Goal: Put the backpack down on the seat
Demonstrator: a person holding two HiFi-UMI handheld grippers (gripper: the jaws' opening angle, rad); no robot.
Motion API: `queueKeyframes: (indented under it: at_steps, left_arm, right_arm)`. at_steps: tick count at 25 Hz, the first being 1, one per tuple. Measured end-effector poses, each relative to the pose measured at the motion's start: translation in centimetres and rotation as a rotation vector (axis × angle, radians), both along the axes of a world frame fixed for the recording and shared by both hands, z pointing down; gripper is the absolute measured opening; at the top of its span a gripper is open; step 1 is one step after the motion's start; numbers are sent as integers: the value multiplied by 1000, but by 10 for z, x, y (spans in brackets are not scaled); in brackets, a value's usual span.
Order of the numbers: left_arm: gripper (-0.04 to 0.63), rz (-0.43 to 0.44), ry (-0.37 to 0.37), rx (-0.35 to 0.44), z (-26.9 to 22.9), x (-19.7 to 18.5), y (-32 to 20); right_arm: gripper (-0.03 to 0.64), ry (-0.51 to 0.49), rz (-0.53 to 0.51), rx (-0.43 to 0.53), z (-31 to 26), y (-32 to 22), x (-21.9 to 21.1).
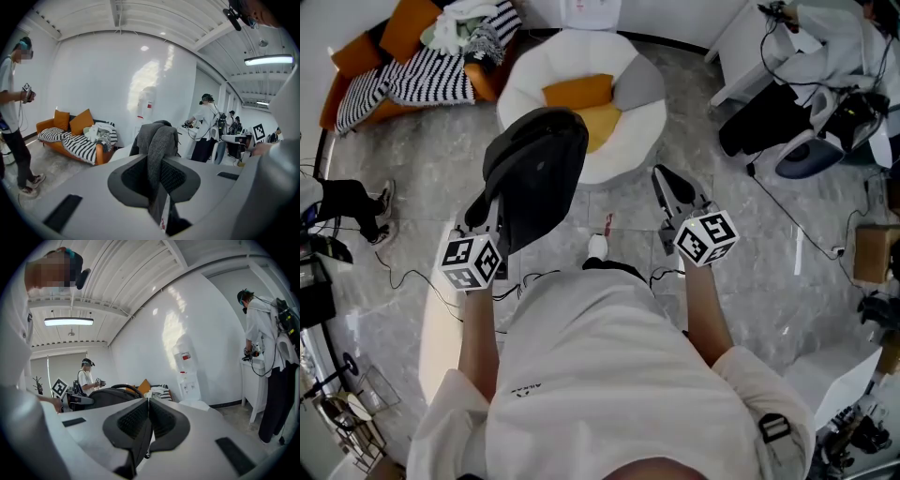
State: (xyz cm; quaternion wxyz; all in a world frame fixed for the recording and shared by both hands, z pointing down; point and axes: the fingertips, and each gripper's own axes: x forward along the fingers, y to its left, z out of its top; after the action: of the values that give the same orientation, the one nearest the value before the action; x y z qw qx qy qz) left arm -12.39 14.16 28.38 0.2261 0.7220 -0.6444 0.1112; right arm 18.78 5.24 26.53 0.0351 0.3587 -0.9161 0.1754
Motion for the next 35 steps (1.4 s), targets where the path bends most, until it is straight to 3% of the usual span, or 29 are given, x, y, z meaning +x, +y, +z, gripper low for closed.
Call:
queueKeyframes:
  at_steps: [7, 16, 28, 35]
  left_arm:
    - [61, -7, -11, 9, 0, 20, -28]
    - [61, -35, 16, 10, -1, 19, -44]
    - [61, -17, 16, -26, 12, -2, -77]
    - [61, 38, 14, -44, 23, -18, -119]
  right_arm:
    - [25, -3, -1, -15, 13, -25, 23]
    - [25, 3, -9, -25, 18, -38, 28]
    - [25, -18, -13, -65, 20, -68, 1]
    - [25, 34, -3, -74, 33, -94, -30]
